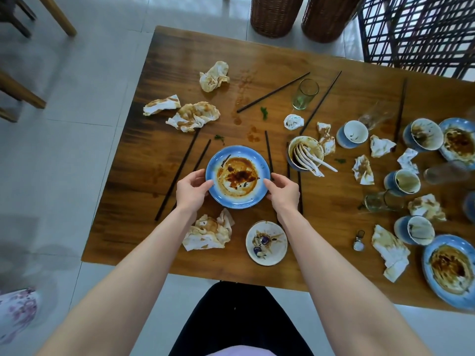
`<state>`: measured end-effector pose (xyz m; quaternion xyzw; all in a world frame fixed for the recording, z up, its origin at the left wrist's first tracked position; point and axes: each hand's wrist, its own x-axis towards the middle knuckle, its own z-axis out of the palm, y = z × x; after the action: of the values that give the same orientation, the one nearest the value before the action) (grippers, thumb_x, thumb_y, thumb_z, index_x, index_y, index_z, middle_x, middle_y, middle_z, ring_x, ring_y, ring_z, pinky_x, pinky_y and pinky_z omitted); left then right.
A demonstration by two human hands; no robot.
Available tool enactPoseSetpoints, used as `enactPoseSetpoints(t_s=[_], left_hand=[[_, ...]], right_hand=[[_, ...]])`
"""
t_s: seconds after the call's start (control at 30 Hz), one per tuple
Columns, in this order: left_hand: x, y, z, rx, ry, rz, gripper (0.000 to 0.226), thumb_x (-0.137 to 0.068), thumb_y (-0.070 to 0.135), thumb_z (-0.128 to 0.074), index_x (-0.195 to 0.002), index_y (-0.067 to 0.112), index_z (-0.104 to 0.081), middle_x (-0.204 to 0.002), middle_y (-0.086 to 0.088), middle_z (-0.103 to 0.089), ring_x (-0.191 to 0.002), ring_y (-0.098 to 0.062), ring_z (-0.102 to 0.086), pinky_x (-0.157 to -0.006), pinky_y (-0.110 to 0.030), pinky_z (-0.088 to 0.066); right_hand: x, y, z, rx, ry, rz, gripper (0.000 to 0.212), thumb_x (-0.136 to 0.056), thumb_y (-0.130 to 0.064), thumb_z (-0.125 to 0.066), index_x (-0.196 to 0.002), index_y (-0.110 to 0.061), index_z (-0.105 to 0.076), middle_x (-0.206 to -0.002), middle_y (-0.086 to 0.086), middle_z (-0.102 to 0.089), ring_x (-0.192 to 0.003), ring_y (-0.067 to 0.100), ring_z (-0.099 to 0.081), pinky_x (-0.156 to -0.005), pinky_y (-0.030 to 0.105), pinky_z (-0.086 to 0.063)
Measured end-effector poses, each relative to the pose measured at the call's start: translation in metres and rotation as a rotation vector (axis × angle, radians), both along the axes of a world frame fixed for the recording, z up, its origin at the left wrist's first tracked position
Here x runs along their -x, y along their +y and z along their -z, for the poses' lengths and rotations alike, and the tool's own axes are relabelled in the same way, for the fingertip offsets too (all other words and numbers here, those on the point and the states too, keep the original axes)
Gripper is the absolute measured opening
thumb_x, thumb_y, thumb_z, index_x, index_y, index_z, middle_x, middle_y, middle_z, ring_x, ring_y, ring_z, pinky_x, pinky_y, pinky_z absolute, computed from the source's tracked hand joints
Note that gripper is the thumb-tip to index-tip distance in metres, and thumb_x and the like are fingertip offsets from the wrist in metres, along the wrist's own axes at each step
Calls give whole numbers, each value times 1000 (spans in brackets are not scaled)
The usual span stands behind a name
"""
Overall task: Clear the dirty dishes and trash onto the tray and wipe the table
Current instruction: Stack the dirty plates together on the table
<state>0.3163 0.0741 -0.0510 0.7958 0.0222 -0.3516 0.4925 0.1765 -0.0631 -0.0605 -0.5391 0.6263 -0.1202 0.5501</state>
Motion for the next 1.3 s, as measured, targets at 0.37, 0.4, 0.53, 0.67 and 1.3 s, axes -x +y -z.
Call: enactPoseSetpoints(t_s=[0.37,0.4,0.53,0.67,1.3], left_hand=[[1,4,-4,60,-14,70,46,-88,9,-68,-132,11,-56,-122,-6,-64,-113,-19,-61,-92,-37,-55],[3,4,-6,68,-21,77,46,-87,9,-68,-132,12,-57,-121,-5,-65,-112,-19,-61,-91,-36,-55],[5,-1,-15,90,-57,110,45,-87,12,-69,-130,14,-58,-117,-1,-66,-107,-15,-63,-81,-25,-56],[11,-7,-28,139,-75,140,43,-87,13,-69,-129,15,-60,-113,2,-67,-102,-11,-64,-75,-19,-56],[103,-76,-80,311,-101,297,41,-87,14,-70,-127,15,-61,-102,3,-72,-97,-12,-68,-82,-27,-57]], right_hand=[[7,3,-12,21,-65,50,41,-87,-15,-69,-127,-9,-60,-123,5,-64,-112,18,-60,-95,39,-53],[9,3,-14,24,-73,57,41,-87,-15,-69,-127,-9,-60,-123,6,-64,-111,18,-60,-94,39,-53],[19,3,-25,27,-101,84,42,-88,-16,-69,-128,-9,-59,-123,5,-64,-110,17,-61,-94,37,-53],[30,-2,-39,53,-134,118,41,-87,-17,-69,-127,-10,-60,-122,4,-65,-110,16,-61,-95,37,-53],[143,-38,-81,183,-263,332,39,-87,-19,-70,-124,-13,-63,-122,3,-65,-110,17,-61,-91,36,-55]])
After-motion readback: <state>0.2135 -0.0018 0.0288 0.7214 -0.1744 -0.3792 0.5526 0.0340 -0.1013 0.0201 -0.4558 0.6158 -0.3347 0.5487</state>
